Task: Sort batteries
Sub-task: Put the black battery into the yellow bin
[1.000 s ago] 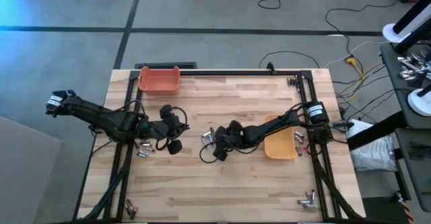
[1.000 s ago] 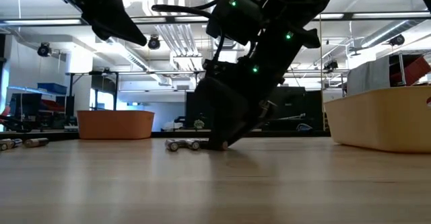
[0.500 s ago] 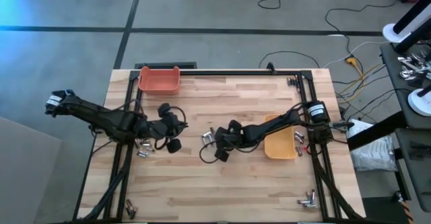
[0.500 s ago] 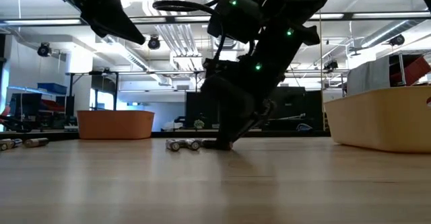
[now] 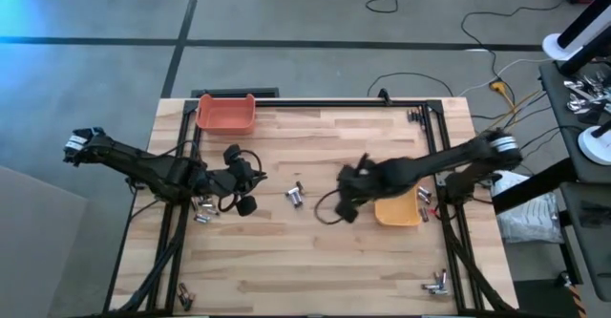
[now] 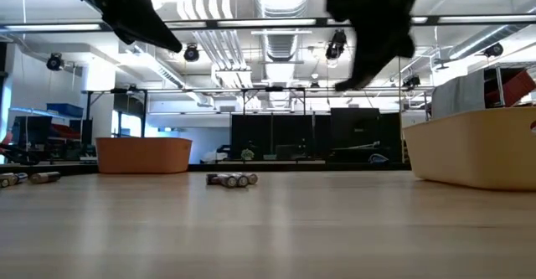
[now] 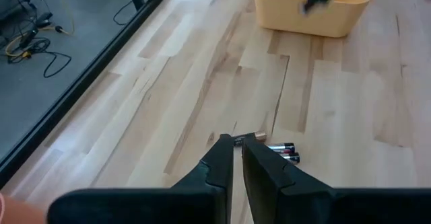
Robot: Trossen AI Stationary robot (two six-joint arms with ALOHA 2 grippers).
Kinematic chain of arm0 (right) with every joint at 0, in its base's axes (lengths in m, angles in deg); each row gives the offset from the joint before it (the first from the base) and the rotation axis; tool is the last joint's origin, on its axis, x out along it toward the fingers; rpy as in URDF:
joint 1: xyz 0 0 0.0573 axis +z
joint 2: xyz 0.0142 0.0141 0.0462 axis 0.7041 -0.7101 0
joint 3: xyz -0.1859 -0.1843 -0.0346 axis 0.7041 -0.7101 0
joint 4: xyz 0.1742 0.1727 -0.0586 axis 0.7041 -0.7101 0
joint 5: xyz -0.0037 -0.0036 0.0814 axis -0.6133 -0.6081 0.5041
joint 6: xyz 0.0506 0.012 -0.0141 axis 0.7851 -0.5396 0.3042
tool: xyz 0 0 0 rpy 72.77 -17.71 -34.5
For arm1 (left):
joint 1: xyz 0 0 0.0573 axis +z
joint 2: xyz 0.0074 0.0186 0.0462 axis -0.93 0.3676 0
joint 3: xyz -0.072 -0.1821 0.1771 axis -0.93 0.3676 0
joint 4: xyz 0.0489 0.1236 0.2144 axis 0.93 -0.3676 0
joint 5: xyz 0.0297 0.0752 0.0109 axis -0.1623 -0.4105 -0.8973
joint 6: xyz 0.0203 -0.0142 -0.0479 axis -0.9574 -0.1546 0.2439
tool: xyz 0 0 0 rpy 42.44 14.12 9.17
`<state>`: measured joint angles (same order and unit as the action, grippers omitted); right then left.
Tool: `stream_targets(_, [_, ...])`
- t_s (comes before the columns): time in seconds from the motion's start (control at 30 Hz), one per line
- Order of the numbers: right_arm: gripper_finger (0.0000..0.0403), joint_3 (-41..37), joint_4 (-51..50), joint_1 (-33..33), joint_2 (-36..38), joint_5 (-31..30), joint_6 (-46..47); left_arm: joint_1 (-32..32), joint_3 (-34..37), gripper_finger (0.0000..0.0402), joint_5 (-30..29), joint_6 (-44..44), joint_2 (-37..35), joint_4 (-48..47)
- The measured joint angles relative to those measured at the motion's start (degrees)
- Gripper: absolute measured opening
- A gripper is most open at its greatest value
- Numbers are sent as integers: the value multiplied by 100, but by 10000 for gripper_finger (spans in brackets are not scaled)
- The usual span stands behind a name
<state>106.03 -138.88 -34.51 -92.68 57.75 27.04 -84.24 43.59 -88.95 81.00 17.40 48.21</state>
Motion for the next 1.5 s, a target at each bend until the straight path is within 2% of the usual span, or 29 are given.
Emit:
stream_targets(0.2, [39, -268, -1807, 1, 1030, 51, 4, 9, -4, 15, -88, 19, 2, 45])
stream_targets(0.33, [39, -836, -1897, -1, 1607, 154, -363, 21, -4, 15, -155, 125, 2, 47])
stream_targets(0.5, [39, -1819, -1743, -41, 1896, 280, -784, 33, -4, 15, -216, 231, 2, 191])
stream_targets(0.73, [39, -2807, -678, -53, 1580, 590, -1299, 251, -4, 15, -567, 98, 12, 856])
stream_targets(0.93, [39, -3109, -169, -53, 1023, 573, -1446, 636, -6, 15, -827, 272, 16, 1724])
stream_targets(1.13, [40, -3274, 497, -53, 535, 395, -1674, 670, 16, 15, -813, 247, 17, 2746])
stream_targets(1.4, [124, -3192, 292, -41, 516, 393, -1693, 659, 37, 15, -707, 389, 15, 2815])
stream_targets(1.5, [154, -2973, -130, -38, 752, 431, -1788, 569, 42, 15, -532, 489, -57, 3252])
